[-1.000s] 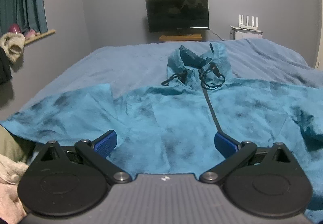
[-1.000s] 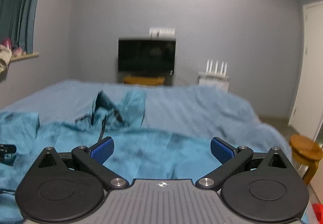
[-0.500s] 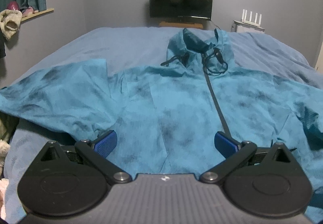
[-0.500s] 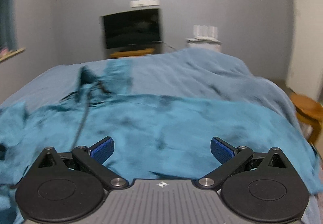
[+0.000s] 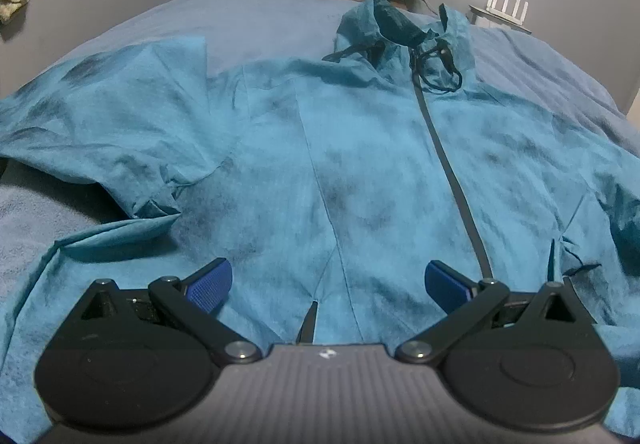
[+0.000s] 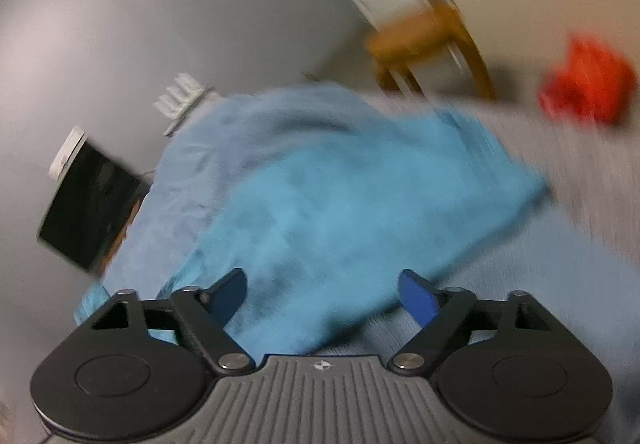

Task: Fold large clothes
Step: 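Grasp the jacket sleeve cuff with the right tool and lift it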

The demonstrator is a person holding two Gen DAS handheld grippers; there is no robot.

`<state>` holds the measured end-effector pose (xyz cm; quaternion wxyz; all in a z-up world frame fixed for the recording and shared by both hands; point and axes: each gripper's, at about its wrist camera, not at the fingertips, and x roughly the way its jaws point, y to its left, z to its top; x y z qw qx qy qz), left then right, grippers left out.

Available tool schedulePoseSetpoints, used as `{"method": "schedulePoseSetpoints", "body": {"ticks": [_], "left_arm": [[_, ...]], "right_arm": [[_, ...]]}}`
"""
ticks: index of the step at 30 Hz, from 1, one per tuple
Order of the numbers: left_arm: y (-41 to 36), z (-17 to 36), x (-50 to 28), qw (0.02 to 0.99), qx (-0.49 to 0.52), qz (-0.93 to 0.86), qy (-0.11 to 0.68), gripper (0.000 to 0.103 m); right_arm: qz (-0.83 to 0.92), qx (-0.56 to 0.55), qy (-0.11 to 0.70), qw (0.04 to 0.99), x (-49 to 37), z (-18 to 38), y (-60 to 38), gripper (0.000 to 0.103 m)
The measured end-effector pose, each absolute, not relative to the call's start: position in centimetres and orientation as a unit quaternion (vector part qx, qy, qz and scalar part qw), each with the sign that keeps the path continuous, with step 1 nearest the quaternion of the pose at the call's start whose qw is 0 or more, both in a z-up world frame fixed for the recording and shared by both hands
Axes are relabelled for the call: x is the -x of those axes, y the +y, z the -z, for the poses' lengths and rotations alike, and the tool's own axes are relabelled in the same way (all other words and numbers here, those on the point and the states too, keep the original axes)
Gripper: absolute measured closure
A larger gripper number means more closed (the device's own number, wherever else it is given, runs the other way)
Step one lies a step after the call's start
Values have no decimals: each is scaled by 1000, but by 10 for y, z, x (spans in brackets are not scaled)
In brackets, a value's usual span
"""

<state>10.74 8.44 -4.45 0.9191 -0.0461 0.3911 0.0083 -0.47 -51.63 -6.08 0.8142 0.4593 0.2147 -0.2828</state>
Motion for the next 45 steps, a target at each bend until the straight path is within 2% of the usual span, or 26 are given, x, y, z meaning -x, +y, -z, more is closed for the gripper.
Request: {"method": "schedulePoseSetpoints", "body": {"ticks": [2,5,9,14,16,19,20,28,35,41,45], "left_arm": [[83,45,-107,920,42,-8,391,0],[82,46,-108,918,39,-8,394,0],[81,49,-108,918,33,-8,394,0],[78,53,-111,918,23,-6,395,0],[77,55,-112,918,18,-5,396,0],[75,58,-114,919,12,-4,395,0],[74,58,-114,919,11,-5,395,0],[75,59,-112,921,15,-1,389,0],[77,59,-111,922,20,5,386,0],[78,61,-112,923,25,12,384,0],[79,61,-112,922,30,16,385,0]], "right_arm": [[275,-502,222,789,10,80,-520,35],[267,-542,229,763,8,103,-526,40],[285,-552,190,760,8,118,-539,46],[306,-557,139,759,0,127,-569,67],[334,-534,130,766,-2,125,-579,71],[365,-515,112,767,-1,120,-588,93],[363,-514,103,770,0,114,-589,95],[292,-339,55,893,-47,-10,-532,100],[143,-156,30,977,-123,-106,-394,100],[-1,-90,41,995,-181,-123,-260,100],[-73,-68,86,991,-217,-95,-177,100]]}}
